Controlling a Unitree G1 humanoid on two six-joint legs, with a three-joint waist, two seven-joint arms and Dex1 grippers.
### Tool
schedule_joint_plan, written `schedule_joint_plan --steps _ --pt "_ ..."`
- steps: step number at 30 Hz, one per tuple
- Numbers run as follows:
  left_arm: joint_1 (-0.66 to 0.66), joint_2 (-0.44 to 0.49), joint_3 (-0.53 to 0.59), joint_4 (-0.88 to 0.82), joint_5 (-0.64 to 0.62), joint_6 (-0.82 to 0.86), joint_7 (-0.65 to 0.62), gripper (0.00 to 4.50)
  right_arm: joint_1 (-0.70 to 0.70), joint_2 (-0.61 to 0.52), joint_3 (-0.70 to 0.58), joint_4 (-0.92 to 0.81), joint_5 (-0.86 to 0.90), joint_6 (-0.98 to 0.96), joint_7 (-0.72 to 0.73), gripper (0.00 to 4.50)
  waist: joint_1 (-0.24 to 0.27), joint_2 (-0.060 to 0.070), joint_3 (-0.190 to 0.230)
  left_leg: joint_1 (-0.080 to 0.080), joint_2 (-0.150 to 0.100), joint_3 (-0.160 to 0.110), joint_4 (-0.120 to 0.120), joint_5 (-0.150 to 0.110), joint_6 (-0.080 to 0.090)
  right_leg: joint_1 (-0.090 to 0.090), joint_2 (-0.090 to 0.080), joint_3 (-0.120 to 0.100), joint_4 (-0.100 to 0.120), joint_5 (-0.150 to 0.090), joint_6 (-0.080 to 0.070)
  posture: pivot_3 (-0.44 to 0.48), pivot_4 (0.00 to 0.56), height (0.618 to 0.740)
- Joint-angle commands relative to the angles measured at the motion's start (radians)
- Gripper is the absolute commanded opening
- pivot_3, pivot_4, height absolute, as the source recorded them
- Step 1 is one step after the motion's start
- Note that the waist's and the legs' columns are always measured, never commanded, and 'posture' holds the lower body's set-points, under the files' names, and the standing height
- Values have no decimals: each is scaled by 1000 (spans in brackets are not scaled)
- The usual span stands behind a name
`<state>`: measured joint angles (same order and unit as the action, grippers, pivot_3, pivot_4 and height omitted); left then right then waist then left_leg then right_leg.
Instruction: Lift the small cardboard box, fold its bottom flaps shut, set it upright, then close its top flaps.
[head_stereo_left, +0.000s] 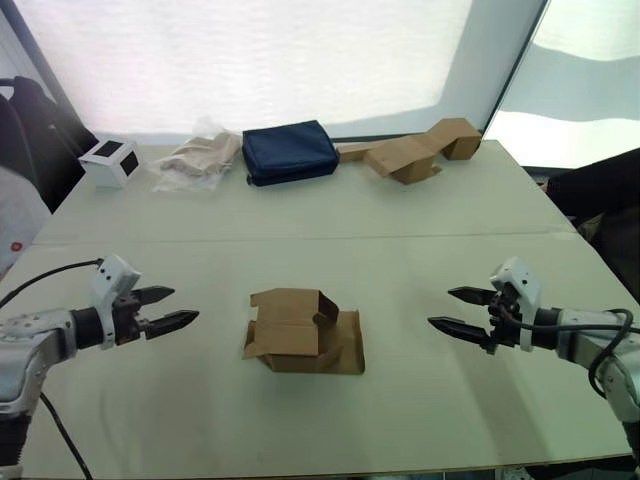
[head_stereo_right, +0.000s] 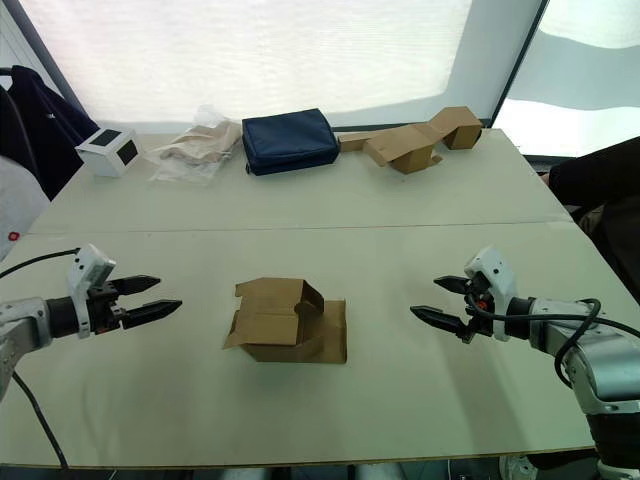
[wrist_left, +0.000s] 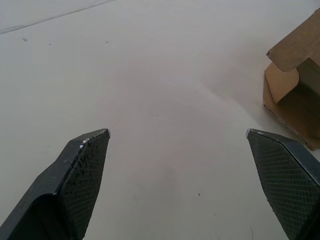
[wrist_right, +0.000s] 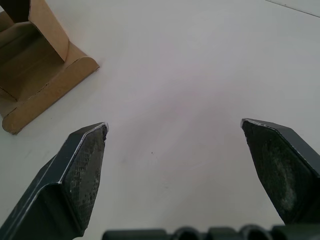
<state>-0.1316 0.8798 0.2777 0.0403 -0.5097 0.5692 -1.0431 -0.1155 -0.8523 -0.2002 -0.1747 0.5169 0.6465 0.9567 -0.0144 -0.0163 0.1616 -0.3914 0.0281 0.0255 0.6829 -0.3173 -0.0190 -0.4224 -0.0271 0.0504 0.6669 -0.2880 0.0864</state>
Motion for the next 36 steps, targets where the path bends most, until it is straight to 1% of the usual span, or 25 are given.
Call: schedule_joint_plan --steps 1,6,9,11,12,14,16,18,19,20,23,27,31,36 --pt "-13 -1 5 -5 -4 -11 -6 4500 -1 -14 -23 -43 19 1 11 4490 0 0 0 0 0 0 0 0 0 0 0 0 0 0 0 0 150 740" --pt "-18 -7 13 4 -10 6 10 4500 -1 -12 -26 -38 5 -10 -1 4490 0 0 0 0 0 0 0 0 0 0 0 0 0 0 0 0 150 740" --pt "-38 -28 47 1 -84 101 25 4500 -8 -9 -26 -36 7 -12 0 4490 0 0 0 0 0 0 0 0 0 0 0 0 0 0 0 0 150 740" --pt "-52 -56 81 14 -132 163 59 4500 -26 20 -44 -62 53 21 -22 4490 0 0 0 0 0 0 0 0 0 0 0 0 0 0 0 0 150 740" --pt "-61 -70 102 20 -167 204 74 4500 -33 32 -50 -84 81 46 -32 4490 0 0 0 0 0 0 0 0 0 0 0 0 0 0 0 0 150 740" --pt "-60 -106 154 11 -322 397 87 4500 -35 42 -40 -168 136 99 -43 4490 -2 0 0 0 0 0 0 0 0 0 0 0 1 0 0 0 150 740" --pt "-38 -120 175 -9 -410 524 92 4500 -37 43 -28 -231 169 136 -55 4490 -4 0 0 0 0 0 0 0 0 0 0 0 2 0 0 0 150 740" --pt "-4 -128 161 -24 -475 629 84 4500 -57 46 -7 -314 221 185 -74 4490 -5 0 0 0 0 0 0 0 0 -1 0 0 2 0 0 0 150 740" --pt "2 -138 144 -23 -518 696 76 4500 -70 44 21 -372 249 217 -81 4490 -3 -1 0 0 0 -1 0 0 0 0 0 0 2 0 0 0 150 740" --pt "2 -152 127 -25 -537 726 74 4500 -78 35 48 -412 259 235 -81 4490 -2 1 -1 0 0 -1 1 0 0 0 0 0 2 0 0 0 150 740" --pt "4 -167 108 -40 -568 767 73 4500 -81 3 85 -467 267 269 -81 4490 1 1 -1 0 0 -2 1 0 0 0 -1 0 2 0 0 0 150 740" --pt "-7 -192 86 -47 -613 823 76 4500 -76 -31 93 -523 304 305 -87 4490 1 0 -1 0 -1 -2 1 0 0 0 -2 0 1 0 0 0 150 740" --pt "-50 -243 38 -20 -587 798 87 4500 -101 -30 114 -588 341 336 -127 4490 1 1 -1 0 -1 -2 1 0 0 0 -2 0 1 0 0 0 150 740" --pt "-105 -256 -16 20 -560 773 65 4500 -123 -16 141 -626 370 353 -172 4490 0 0 -1 0 -1 -2 1 0 0 0 -1 0 1 0 0 0 150 740"
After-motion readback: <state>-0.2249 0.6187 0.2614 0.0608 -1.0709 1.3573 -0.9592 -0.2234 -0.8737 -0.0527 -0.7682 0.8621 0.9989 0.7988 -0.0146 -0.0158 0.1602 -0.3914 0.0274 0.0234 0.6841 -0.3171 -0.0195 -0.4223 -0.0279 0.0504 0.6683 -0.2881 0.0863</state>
